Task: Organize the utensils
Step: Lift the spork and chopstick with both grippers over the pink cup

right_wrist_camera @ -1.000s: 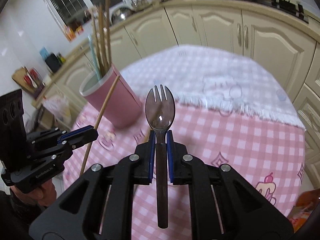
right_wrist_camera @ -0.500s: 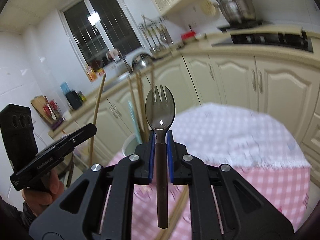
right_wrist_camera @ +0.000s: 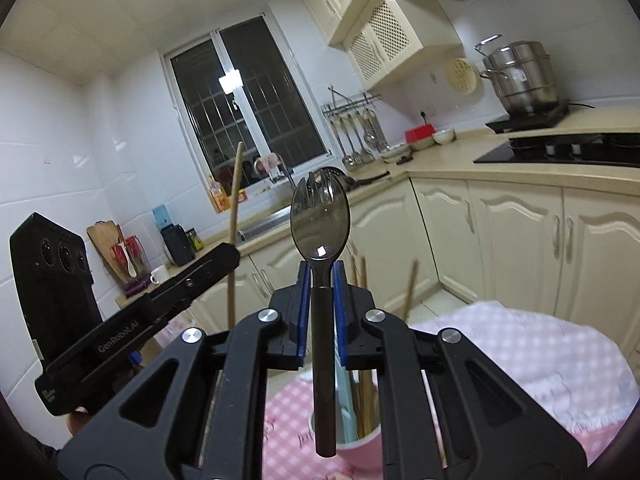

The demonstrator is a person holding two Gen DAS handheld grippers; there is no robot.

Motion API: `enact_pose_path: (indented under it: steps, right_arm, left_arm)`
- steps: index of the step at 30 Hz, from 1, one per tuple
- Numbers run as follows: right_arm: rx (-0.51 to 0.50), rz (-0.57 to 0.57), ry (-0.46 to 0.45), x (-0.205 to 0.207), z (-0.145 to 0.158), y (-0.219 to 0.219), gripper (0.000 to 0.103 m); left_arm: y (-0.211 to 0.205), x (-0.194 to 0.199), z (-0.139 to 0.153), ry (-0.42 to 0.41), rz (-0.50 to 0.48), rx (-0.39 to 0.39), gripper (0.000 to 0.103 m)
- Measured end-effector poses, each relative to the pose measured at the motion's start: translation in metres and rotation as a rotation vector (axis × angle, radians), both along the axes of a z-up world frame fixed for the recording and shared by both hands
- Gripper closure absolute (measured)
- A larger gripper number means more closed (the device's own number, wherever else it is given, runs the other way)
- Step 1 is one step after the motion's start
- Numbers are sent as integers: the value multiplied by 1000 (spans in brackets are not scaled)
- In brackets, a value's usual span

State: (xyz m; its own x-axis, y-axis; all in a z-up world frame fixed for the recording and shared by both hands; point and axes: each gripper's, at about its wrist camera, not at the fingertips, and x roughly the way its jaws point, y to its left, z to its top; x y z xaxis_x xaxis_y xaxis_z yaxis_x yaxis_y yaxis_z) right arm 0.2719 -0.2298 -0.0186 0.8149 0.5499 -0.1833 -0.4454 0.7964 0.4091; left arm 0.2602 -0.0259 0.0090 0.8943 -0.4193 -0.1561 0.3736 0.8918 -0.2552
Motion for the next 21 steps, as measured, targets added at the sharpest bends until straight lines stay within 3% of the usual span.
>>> enact_pose_path:
  steps: [11, 21]
  right_arm:
    - [7, -29, 3, 26, -20, 10, 92]
    - [-23, -22, 36, 35, -45, 21, 91]
  left_arm:
    - [-5, 28, -19, -56, 55, -34, 98]
    - [-5, 46, -59, 1, 75, -56, 98]
